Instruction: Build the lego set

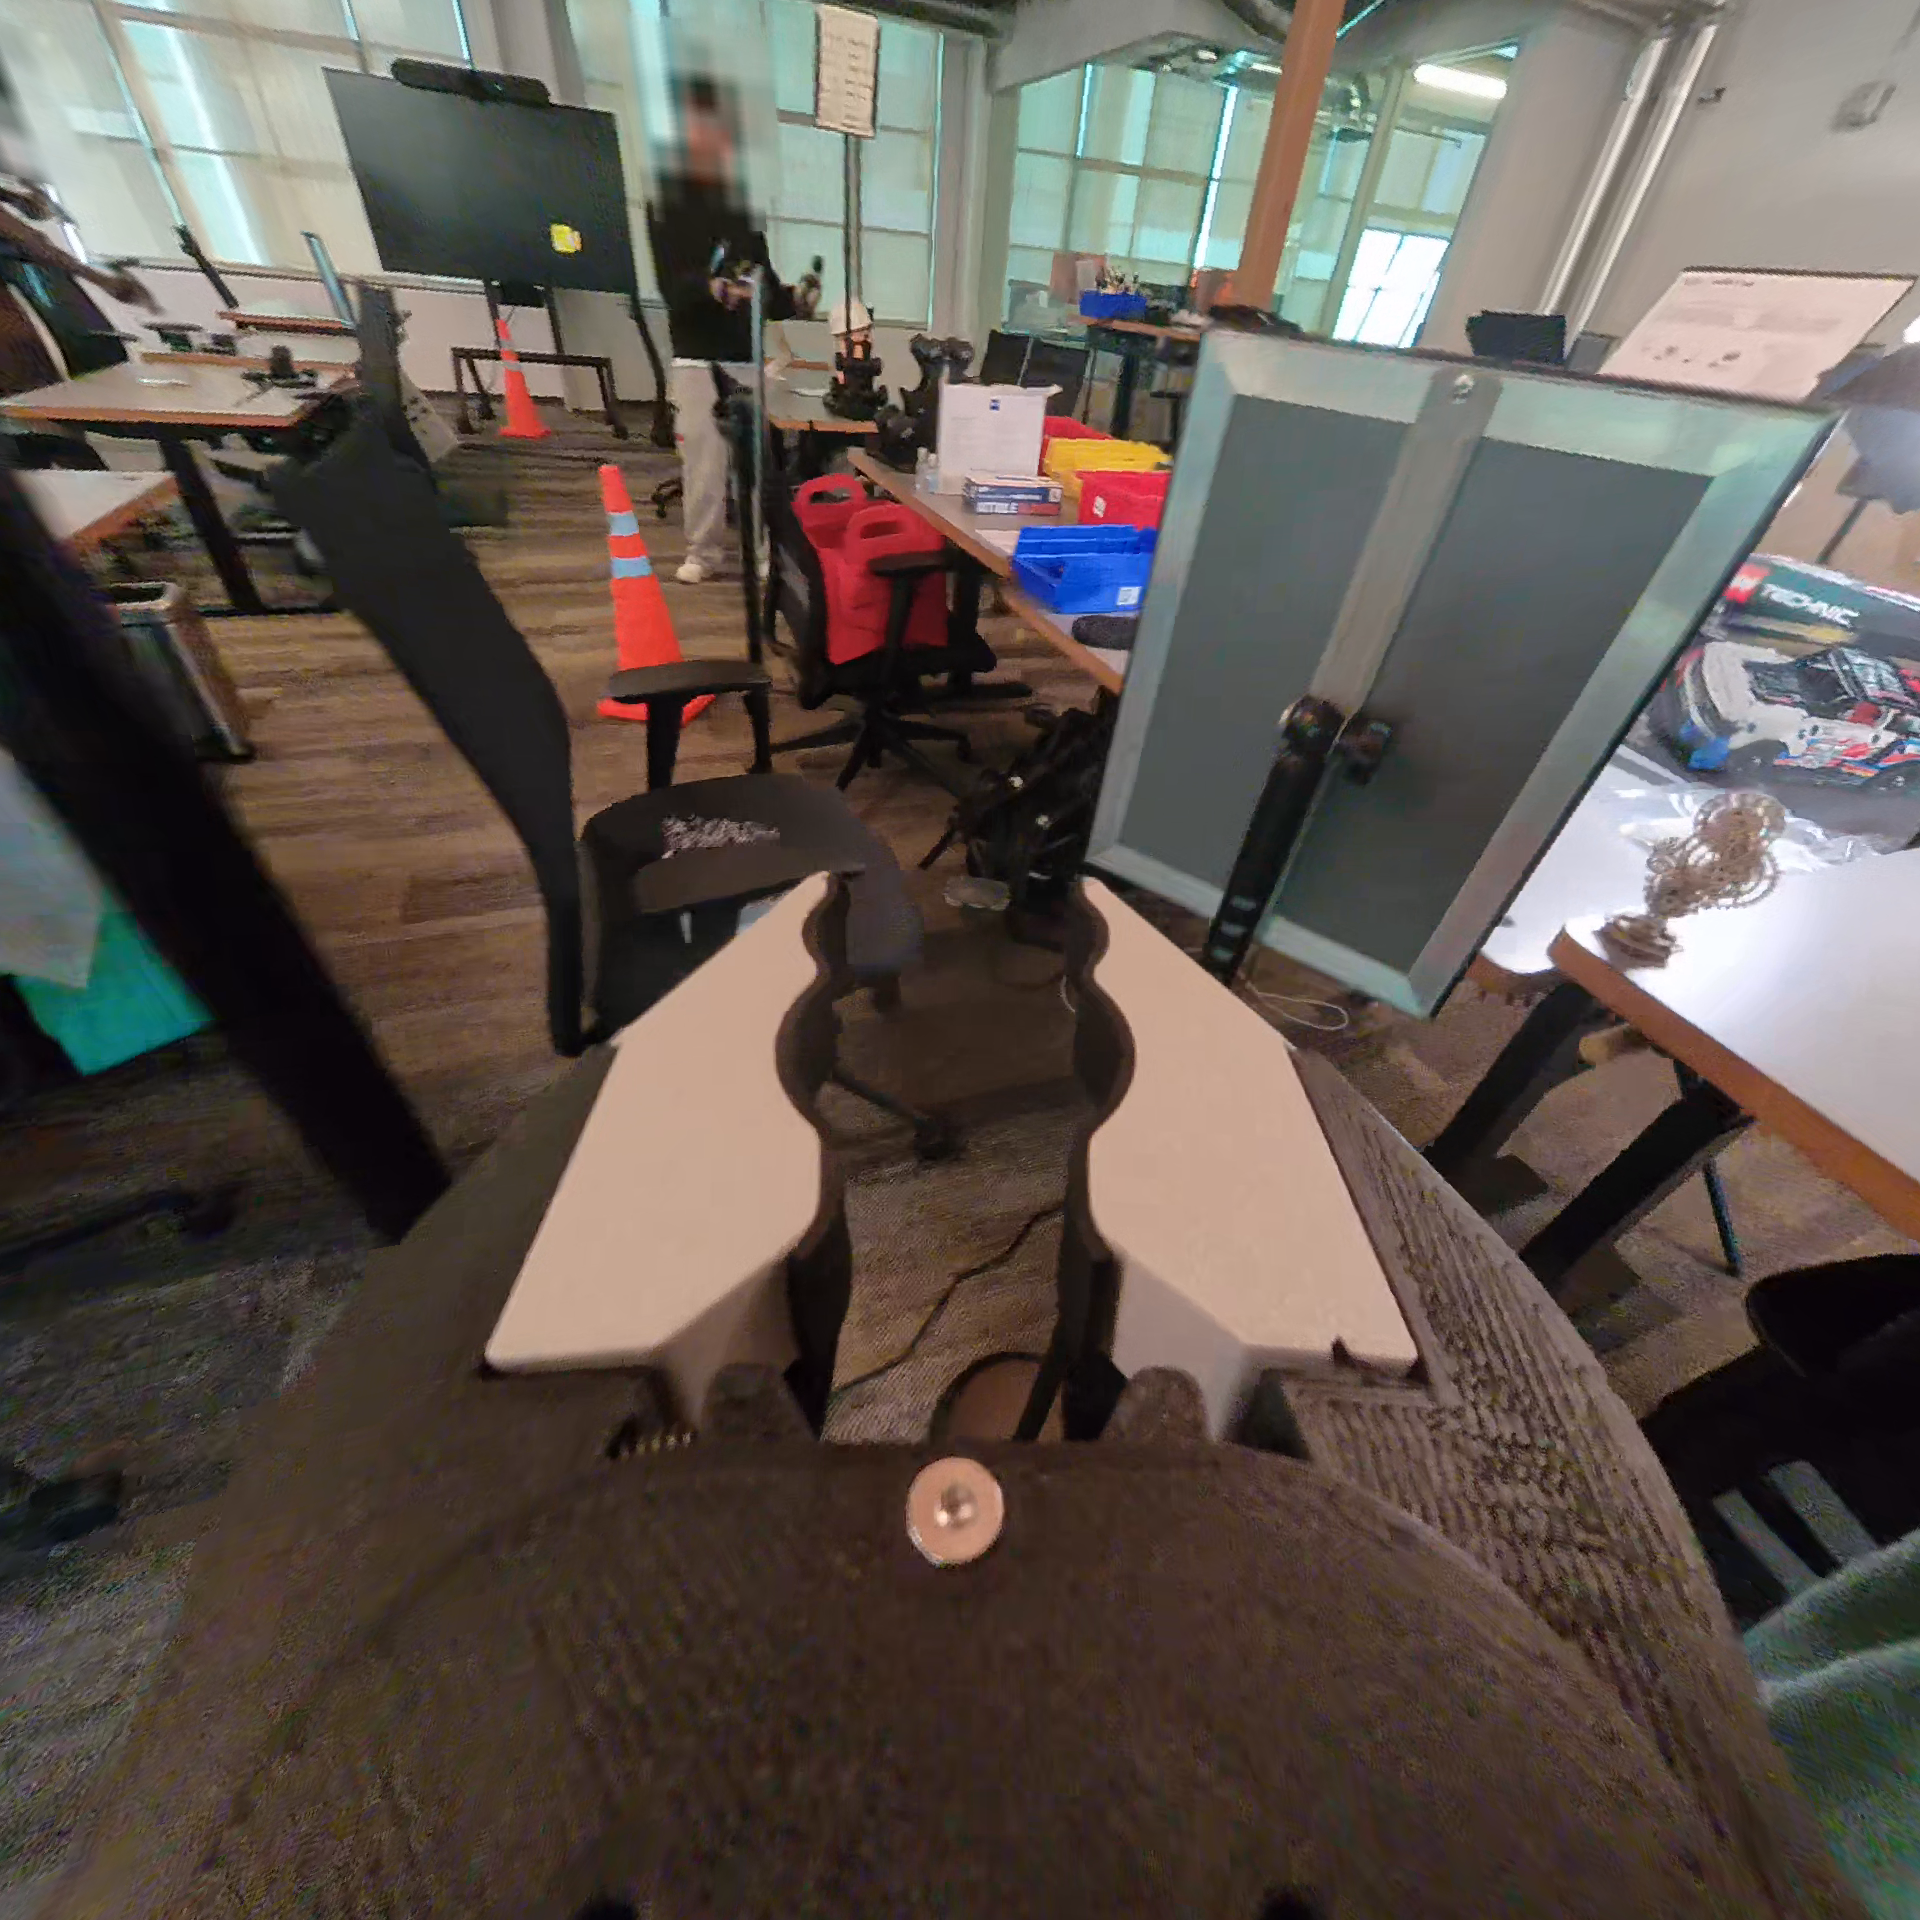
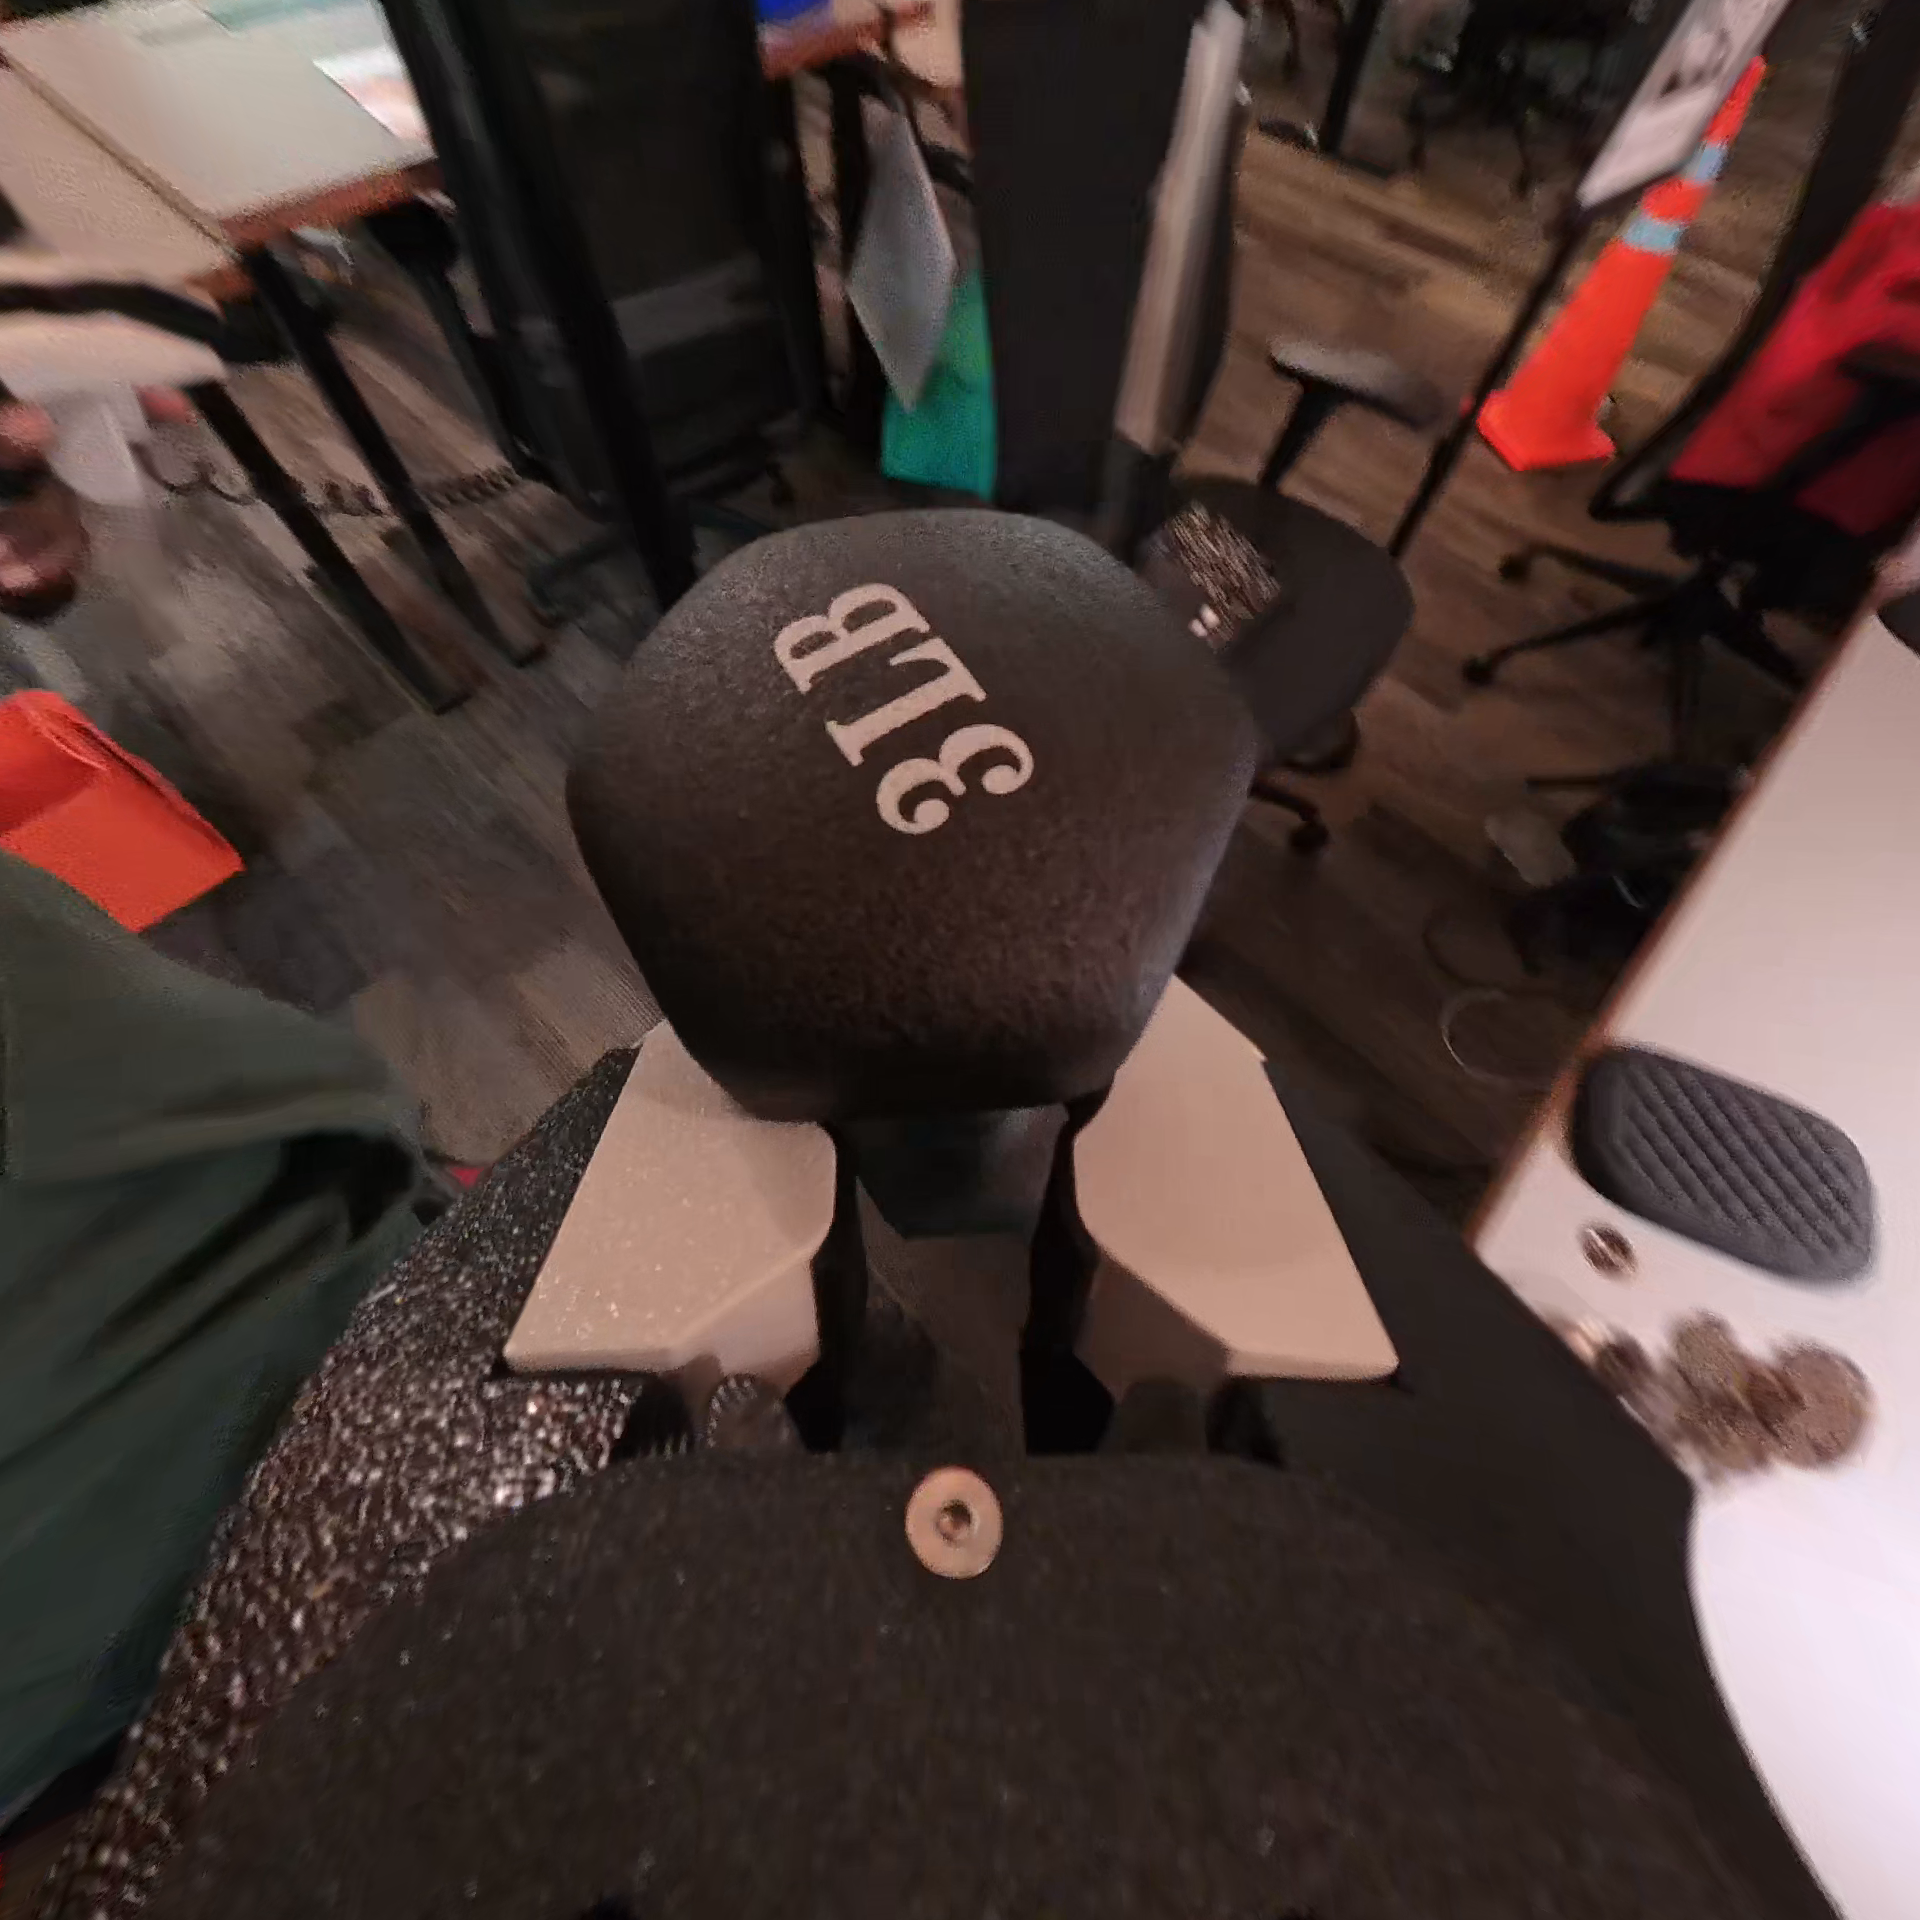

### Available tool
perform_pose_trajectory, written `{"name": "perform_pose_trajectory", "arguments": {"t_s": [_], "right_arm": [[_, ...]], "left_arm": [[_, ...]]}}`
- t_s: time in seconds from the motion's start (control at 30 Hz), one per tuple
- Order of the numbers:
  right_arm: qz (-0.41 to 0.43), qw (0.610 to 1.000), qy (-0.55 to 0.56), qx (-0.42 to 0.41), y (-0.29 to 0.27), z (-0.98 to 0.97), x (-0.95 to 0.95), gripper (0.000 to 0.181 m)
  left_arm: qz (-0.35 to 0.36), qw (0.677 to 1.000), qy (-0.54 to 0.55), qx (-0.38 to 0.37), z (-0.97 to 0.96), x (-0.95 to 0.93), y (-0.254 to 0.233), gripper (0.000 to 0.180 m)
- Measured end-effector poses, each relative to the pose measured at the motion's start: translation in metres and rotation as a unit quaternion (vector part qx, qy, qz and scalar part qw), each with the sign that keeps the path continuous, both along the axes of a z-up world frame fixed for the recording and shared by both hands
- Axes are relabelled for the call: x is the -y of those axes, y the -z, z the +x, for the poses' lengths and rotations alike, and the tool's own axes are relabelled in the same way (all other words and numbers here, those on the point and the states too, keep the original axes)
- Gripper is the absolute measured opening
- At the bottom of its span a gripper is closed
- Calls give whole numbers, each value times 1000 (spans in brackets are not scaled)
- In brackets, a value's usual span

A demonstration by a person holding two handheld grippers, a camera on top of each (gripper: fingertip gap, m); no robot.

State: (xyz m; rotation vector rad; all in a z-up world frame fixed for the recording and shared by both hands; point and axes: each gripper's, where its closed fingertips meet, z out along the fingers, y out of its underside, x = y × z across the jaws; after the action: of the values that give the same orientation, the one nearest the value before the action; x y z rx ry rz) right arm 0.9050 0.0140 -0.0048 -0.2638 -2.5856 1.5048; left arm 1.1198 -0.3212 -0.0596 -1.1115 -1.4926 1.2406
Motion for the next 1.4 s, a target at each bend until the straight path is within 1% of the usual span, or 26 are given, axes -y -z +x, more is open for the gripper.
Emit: {"name": "perform_pose_trajectory", "arguments": {"t_s": [0.03, 0.17, 0.37, 0.6, 0.77, 0.87, 0.93, 1.13, 1.4], "right_arm": [[-12, 1000, -12, -2, -8, 20, 23, 30], [-57, 996, -67, 8, -34, 102, 117, 28], [-104, 979, -171, 33, -50, 212, 261, 29], [-133, 953, -269, 49, -39, 301, 428, 30], [-163, 933, -311, 73, -21, 342, 552, 31], [-172, 923, -332, 96, -13, 357, 626, 31], [-176, 918, -336, 114, -9, 362, 675, 31], [-186, 915, -335, 122, -6, 347, 800, 31], [-191, 940, -266, 98, -12, 268, 918, 29]], "left_arm": [[4, 1000, -5, 3, 26, 10, 5, 41], [41, 999, -22, 15, 132, 51, 18, 42], [31, 993, -109, 9, 270, 120, 9, 45], [36, 976, -215, -12, 353, 205, 8, 43], [17, 970, -242, -3, 370, 287, 5, 43], [1, 968, -250, 15, 369, 351, -4, 44], [-2, 968, -251, 16, 362, 396, -16, 44], [-14, 975, -223, -1, 312, 518, -33, 43], [0, 996, -94, 2, 188, 647, -26, 43]]}}
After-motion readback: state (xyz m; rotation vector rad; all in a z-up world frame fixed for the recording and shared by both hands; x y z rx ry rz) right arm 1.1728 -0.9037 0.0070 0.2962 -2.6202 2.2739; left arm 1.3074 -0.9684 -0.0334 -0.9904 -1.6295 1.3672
